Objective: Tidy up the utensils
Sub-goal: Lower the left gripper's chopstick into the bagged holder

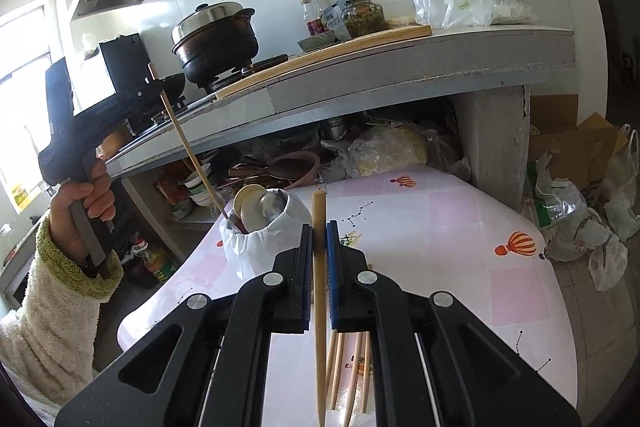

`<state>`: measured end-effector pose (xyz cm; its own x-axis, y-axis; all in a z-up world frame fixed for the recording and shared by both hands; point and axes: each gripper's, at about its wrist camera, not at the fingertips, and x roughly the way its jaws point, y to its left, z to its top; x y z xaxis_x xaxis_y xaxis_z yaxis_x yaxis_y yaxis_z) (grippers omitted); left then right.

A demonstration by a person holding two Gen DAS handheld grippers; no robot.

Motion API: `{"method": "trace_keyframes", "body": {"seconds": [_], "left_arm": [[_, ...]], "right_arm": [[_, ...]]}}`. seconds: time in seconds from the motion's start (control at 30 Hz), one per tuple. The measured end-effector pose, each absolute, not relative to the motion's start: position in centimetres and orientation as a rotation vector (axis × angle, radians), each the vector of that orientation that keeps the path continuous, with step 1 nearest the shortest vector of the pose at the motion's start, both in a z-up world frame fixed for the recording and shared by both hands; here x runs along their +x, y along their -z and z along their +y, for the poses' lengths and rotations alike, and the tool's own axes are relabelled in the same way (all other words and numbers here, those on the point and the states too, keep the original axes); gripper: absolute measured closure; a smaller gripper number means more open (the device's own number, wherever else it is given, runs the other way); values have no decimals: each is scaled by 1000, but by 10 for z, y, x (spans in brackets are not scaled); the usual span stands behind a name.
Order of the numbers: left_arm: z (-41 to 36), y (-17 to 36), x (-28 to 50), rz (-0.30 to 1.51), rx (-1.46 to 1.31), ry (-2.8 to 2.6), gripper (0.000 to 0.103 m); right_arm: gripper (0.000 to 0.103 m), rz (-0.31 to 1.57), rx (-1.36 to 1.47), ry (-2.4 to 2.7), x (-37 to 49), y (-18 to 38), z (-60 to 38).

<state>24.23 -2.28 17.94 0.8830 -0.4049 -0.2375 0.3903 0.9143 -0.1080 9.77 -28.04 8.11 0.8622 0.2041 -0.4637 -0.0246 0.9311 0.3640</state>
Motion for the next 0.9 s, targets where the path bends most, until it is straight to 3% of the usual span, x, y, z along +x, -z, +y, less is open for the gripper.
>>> {"method": "trace_keyframes", "body": {"seconds": [0.53, 0.9], "left_arm": [[-38, -119, 275, 335, -8, 419, 97], [-45, -72, 270, 521, 38, 448, 96]], "right_arm": [[96, 567, 371, -133, 122, -66, -284], [96, 558, 358, -138, 121, -72, -279]]}}
